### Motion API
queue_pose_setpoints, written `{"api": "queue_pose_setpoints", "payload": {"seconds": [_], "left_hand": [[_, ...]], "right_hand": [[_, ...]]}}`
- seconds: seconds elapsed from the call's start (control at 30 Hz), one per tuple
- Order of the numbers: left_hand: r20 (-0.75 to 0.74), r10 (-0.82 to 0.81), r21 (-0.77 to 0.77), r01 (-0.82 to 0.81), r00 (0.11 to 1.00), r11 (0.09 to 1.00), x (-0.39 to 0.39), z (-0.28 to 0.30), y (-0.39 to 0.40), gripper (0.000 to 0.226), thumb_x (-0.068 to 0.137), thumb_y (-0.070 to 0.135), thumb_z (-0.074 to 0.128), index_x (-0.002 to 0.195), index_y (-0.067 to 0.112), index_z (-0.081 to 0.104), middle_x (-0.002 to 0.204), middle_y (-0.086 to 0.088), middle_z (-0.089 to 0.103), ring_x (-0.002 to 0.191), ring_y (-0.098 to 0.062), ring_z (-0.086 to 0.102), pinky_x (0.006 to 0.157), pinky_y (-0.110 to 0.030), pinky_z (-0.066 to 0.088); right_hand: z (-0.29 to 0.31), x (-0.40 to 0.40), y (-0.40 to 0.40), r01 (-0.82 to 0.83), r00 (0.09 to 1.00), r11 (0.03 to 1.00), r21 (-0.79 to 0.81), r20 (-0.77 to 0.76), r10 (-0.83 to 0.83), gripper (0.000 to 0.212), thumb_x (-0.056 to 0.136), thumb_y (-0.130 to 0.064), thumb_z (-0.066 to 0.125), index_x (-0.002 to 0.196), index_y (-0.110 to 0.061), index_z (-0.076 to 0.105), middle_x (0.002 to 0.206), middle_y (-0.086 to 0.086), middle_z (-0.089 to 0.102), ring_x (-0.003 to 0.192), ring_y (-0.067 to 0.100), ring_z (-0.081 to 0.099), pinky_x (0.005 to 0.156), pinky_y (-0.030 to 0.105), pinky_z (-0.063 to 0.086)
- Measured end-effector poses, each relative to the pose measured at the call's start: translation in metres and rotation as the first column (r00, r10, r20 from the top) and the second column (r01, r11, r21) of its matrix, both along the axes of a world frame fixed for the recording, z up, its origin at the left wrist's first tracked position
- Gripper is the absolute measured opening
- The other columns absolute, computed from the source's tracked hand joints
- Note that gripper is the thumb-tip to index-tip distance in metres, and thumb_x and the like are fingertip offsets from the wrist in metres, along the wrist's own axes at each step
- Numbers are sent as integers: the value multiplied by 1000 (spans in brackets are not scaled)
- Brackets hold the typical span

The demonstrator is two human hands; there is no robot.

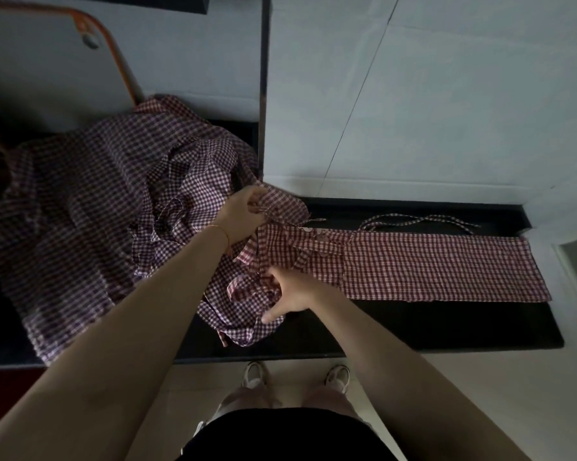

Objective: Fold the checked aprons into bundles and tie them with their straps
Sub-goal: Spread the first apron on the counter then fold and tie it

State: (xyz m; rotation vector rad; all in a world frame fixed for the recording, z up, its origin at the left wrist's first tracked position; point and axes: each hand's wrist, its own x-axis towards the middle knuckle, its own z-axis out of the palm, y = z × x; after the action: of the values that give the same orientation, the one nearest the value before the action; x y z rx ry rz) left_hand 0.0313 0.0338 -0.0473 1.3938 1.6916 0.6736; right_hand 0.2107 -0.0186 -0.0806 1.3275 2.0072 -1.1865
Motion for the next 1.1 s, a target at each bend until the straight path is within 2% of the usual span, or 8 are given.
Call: {"api": "queue_pose_setpoints", "payload": {"seconds": [0.2,0.33,0.43,0.57,0.67,0.83,0.97,1.1], "left_hand": [[-124,-98,-306,56,987,950,-6,-15,-21,69,82,22,75,143,14,44,126,-9,58,111,-26,58,98,-36,49],[-88,-58,-340,24,994,940,-7,-20,-26,49,83,18,73,130,16,58,122,-11,64,107,-25,61,94,-35,51],[96,37,-347,-1,995,938,0,-10,-27,26,88,12,65,113,17,66,91,-8,67,71,-15,59,62,-27,49],[319,-24,-471,181,948,863,8,10,-24,53,86,62,61,117,19,66,105,-2,69,87,-15,65,77,-28,52],[46,-337,-435,323,940,840,6,17,-21,82,68,74,70,131,22,58,124,6,59,115,-16,55,104,-38,44],[-331,-532,-505,330,779,798,0,17,-13,37,77,37,78,103,10,73,92,-10,75,72,-16,63,66,-25,49],[-365,-531,-531,298,764,793,-3,10,-12,26,82,36,73,90,12,75,79,-3,73,70,-15,64,63,-25,47],[-546,-303,-334,129,781,934,-7,2,-11,29,92,22,58,118,14,68,119,-10,66,104,-26,62,85,-34,51]], "right_hand": [[-8,0,-5,-10,998,971,238,-52,22,15,93,-18,64,105,-12,70,103,4,69,96,22,66,82,31,53],[12,6,11,140,986,988,63,-99,-133,23,90,-20,60,93,3,65,82,16,62,74,22,56,67,33,44],[39,8,26,254,948,967,-13,-195,-251,14,90,-20,55,85,-7,59,76,5,53,69,13,47,66,27,39],[59,9,46,354,890,934,-42,-290,-350,15,89,-26,62,91,-13,67,90,2,65,83,13,60,72,26,45],[63,8,54,239,945,969,68,-244,-216,25,87,-18,64,113,-19,64,102,-2,63,94,15,60,71,23,46],[52,6,51,274,941,953,131,-239,-238,37,86,-10,64,123,-16,65,112,1,66,92,13,59,68,16,42],[40,-3,48,341,885,924,174,-390,-254,22,88,-13,66,109,-16,73,103,-1,70,92,18,65,78,27,51],[20,-5,50,406,896,805,432,-363,-257,21,94,-15,55,110,-13,68,110,5,65,100,20,58,87,36,48]]}}
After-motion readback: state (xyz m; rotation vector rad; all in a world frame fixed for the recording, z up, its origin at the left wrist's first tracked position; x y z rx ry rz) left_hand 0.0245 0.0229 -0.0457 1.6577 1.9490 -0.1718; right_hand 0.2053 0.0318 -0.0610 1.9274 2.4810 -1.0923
